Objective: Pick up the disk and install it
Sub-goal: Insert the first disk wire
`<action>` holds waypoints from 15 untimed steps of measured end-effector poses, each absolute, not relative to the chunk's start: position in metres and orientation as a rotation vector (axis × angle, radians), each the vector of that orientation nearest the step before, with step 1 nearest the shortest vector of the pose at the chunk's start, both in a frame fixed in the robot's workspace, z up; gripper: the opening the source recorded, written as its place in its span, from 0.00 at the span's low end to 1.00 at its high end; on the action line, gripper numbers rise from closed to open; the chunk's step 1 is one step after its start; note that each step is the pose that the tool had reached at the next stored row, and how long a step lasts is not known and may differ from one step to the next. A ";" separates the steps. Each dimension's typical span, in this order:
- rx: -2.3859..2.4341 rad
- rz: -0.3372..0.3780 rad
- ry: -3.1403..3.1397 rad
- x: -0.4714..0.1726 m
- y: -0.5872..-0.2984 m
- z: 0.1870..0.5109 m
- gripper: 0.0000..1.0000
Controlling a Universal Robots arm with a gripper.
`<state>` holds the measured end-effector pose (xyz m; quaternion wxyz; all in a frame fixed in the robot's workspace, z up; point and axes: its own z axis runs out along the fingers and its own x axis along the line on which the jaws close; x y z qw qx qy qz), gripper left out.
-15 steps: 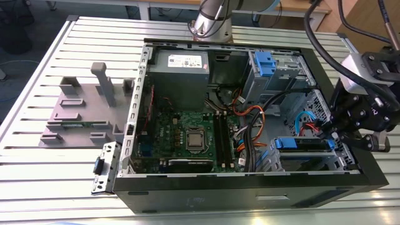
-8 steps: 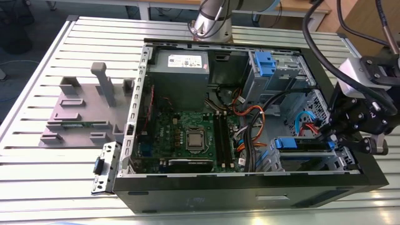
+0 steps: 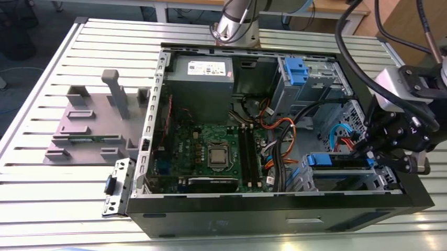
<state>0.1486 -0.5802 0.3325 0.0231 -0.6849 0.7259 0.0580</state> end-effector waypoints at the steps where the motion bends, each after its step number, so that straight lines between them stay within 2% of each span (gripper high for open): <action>1: -2.120 0.181 2.247 0.148 -0.580 0.332 0.19; 15: -2.117 0.187 2.244 0.145 -0.583 0.330 0.19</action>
